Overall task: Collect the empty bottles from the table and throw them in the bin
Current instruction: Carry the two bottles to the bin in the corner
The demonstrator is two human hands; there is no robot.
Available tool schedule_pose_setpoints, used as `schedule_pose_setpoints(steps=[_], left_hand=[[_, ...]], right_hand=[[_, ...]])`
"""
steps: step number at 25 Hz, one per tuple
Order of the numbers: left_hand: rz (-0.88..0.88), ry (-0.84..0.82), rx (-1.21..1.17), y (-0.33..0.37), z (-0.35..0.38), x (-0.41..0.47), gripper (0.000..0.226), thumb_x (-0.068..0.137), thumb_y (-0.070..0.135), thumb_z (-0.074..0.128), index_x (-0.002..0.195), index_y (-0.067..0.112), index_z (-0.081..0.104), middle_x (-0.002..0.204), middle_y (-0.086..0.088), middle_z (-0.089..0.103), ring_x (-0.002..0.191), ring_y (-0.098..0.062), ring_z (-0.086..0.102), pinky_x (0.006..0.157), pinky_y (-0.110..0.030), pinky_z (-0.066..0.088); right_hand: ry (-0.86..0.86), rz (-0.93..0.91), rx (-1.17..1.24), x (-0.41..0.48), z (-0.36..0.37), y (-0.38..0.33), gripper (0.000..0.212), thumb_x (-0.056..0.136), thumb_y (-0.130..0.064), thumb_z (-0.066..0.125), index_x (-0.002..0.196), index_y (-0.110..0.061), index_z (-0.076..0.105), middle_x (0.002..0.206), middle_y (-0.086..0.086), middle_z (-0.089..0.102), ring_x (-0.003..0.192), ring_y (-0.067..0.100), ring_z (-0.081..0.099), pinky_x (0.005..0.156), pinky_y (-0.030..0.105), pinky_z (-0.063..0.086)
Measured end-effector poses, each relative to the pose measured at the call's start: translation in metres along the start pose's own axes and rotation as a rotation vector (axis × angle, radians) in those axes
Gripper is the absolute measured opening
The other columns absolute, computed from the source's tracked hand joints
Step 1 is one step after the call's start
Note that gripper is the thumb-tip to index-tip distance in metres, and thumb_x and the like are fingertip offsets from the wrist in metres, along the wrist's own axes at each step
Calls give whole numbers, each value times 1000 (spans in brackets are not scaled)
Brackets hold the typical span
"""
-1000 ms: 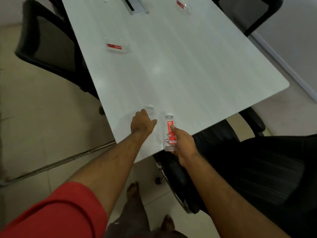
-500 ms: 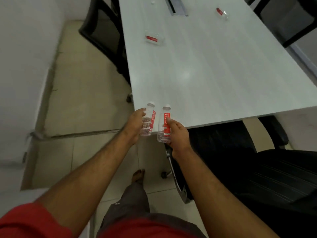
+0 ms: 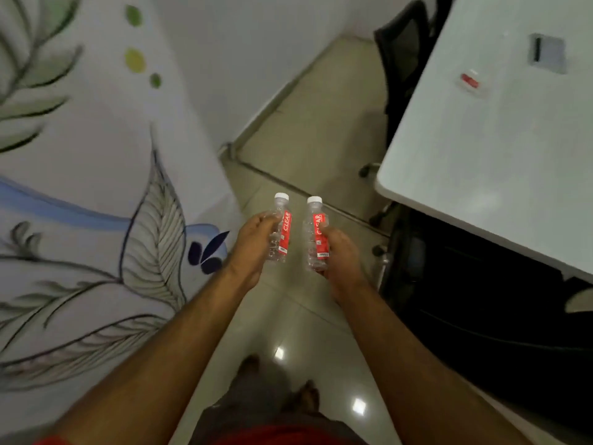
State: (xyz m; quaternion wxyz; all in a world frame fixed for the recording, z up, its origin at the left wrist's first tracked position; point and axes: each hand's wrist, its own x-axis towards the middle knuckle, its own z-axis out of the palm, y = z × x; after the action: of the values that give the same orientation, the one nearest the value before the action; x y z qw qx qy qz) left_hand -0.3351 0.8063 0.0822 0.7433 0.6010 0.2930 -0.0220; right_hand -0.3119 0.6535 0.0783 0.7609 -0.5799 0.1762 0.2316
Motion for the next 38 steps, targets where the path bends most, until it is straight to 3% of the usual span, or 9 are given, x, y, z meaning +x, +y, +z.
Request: schedule_pose_setpoints(steps=[7,12,15,19,22,28,32,35,38], left_hand=[[12,173,-142,-43,-171,-140,29,91,23,63,112,4,70,104,-17,74,85,-27,70,79,-39,57],[-9,401,-257,-93,-304,-258,24,88,20,64,105,4,71,87,-12,68,70,-20,62,62,-27,54],[-46,488,-319,-141,-384,-329,26,86,27,66,103,9,74,91,-12,72,79,-25,65,77,-39,52],[-92,559,-380,-195,-460,-399,28,91,23,63,112,5,71,107,-22,72,93,-34,66,90,-47,52],[-127,670,-395,-221,-505,-434,27,89,16,67,115,7,67,108,-21,73,93,-34,71,78,-40,59],[-200,828,-488,-277,-569,-430,8,86,8,70,89,14,67,80,-1,72,60,-3,69,54,-16,54],[-306,896,-554,-357,-617,-374,15,89,8,65,78,17,65,56,7,68,46,2,63,48,-15,51],[-414,955,-575,-426,-648,-323,18,87,6,65,71,14,63,47,8,64,40,1,58,44,-16,45],[-486,904,-564,-512,-678,-266,13,86,11,69,74,13,64,68,-3,67,63,-18,64,56,-23,46]], right_hand=[[-310,107,-218,-106,111,106,36,77,-34,60,103,-11,67,84,9,67,65,17,62,57,26,50],[-541,191,-467,-194,182,204,37,93,-31,58,119,-7,69,100,13,73,86,22,66,72,34,54],[-692,211,-626,-257,220,271,36,95,-34,59,118,-9,70,105,15,75,88,22,68,72,35,56],[-801,214,-756,-319,268,344,30,98,-34,59,117,-14,71,100,5,78,86,17,75,69,29,60],[-863,244,-864,-345,302,394,28,97,-28,61,119,-14,70,99,4,78,82,13,75,65,24,59],[-906,355,-1064,-320,359,489,33,99,-25,59,125,-6,65,116,17,72,94,24,72,66,28,62],[-824,363,-1181,-274,384,586,10,96,-15,62,104,-14,69,103,12,72,89,25,72,78,41,62],[-730,359,-1234,-232,391,665,8,91,-13,68,97,-14,72,99,12,74,94,33,73,86,50,60],[-646,367,-1254,-180,387,753,16,84,-17,74,99,-11,74,106,15,76,94,34,73,85,52,60]])
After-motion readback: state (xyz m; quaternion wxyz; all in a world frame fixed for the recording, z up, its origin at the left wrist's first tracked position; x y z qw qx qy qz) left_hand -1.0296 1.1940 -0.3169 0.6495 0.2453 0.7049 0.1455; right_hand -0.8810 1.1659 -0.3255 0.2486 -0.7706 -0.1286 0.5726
